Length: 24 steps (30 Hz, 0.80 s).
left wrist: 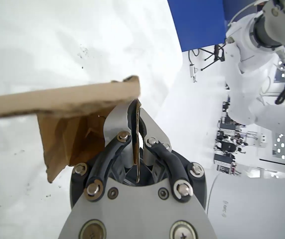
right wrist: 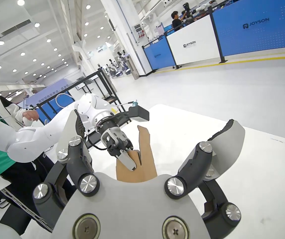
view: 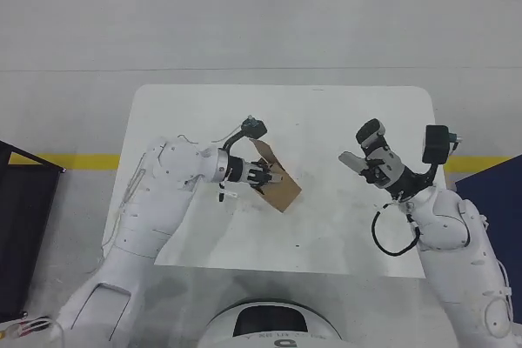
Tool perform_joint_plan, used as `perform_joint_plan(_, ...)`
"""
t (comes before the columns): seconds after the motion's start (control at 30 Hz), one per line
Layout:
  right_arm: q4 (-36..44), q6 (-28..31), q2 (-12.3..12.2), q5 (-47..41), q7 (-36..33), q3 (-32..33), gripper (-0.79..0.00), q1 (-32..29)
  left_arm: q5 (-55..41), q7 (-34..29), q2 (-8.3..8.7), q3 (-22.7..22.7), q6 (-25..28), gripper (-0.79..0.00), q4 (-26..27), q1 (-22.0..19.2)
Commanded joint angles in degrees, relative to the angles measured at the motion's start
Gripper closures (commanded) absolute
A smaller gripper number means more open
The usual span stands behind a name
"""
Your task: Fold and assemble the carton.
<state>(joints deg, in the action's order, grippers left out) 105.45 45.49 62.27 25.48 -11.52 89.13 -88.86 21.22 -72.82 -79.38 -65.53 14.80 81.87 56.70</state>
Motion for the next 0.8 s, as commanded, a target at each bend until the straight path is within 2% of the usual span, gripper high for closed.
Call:
perform_joint_plan(0.0,0.04,0.47,-0.04,-0.01,0.48,0.55,-0.785,-1.0,2.9,1.34,0.04,1.32,-1.47,-0.785,1.04,0.03)
perform_joint_plan(0.1,-0.11,1.15,-0.07,0.03,1.11,1.03,-0.785,-1.95,5.34,1.64,0.21,2.67,-3.09,-0.785,3.25,0.28)
perform_joint_plan(0.27,-0.45,2.03,-0.08,-0.17,1.21,0.82,-0.785,-1.92,3.24,2.89,0.7,2.21,-4.32,-0.785,9.47,2.52)
perform_joint_plan(0.33,-0.62,2.15,-0.1,-0.24,0.58,0.3,-0.785,-1.28,-0.4,4.26,0.89,1.22,-4.13,-0.785,12.19,4.26)
perform_joint_plan(0.57,-1.47,1.65,-0.16,-0.84,-2.43,-1.83,-0.785,2.24,-10.67,8.61,2.45,-6.97,-1.37,-0.785,19.34,12.65)
perform_joint_plan(0.67,-1.86,1.31,-0.21,-1.28,-4.05,-2.72,-0.785,4.03,-15.62,9.73,3.24,-11.49,1.64,-0.785,19.75,16.92)
perform_joint_plan(0.77,-2.07,0.68,-0.22,-1.5,-5.5,-3.77,-0.785,6.01,-26.16,11.72,3.66,-15.31,7.0,-0.785,17.81,21.35)
